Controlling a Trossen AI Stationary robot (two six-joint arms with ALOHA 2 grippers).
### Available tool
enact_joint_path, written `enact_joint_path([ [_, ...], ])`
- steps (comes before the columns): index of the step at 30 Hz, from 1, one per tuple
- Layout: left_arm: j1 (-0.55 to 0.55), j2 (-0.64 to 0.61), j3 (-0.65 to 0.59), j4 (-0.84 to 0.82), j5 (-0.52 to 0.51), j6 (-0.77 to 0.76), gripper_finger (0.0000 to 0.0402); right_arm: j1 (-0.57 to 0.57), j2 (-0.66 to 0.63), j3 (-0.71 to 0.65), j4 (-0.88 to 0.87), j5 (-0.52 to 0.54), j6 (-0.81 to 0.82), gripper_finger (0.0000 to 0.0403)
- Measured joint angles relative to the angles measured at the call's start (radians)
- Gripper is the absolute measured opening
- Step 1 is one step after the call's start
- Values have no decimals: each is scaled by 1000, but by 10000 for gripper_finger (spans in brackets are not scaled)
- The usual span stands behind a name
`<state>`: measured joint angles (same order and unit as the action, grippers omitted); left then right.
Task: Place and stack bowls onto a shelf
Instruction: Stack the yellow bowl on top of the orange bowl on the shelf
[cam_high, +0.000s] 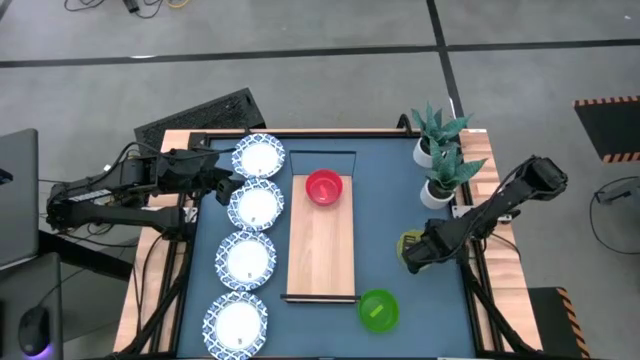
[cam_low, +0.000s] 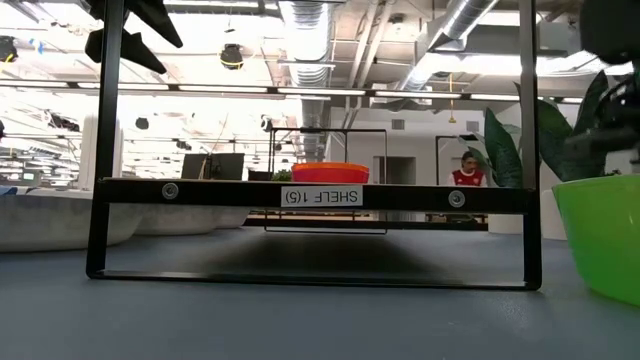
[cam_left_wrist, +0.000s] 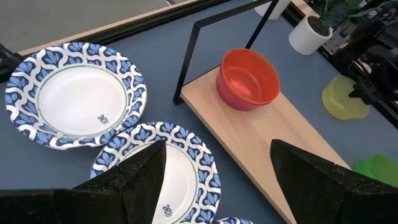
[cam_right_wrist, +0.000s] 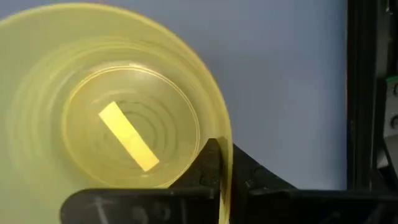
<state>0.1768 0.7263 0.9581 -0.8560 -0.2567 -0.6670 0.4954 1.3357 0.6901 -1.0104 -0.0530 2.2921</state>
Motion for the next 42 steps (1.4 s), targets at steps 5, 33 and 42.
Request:
enact_joint_path([
  [5, 0, 0, 0, 0, -1, 3, 272, -45, -9, 148, -135, 49, -88, 22],
  [33, 0, 0, 0, -1, -4, 2, 272, -776, 270, 751, 156, 95, -1322, 22],
  [42, 0, 0, 0, -9, -4, -1, 272, -804, 394, 750, 257, 1, -1353, 22],
])
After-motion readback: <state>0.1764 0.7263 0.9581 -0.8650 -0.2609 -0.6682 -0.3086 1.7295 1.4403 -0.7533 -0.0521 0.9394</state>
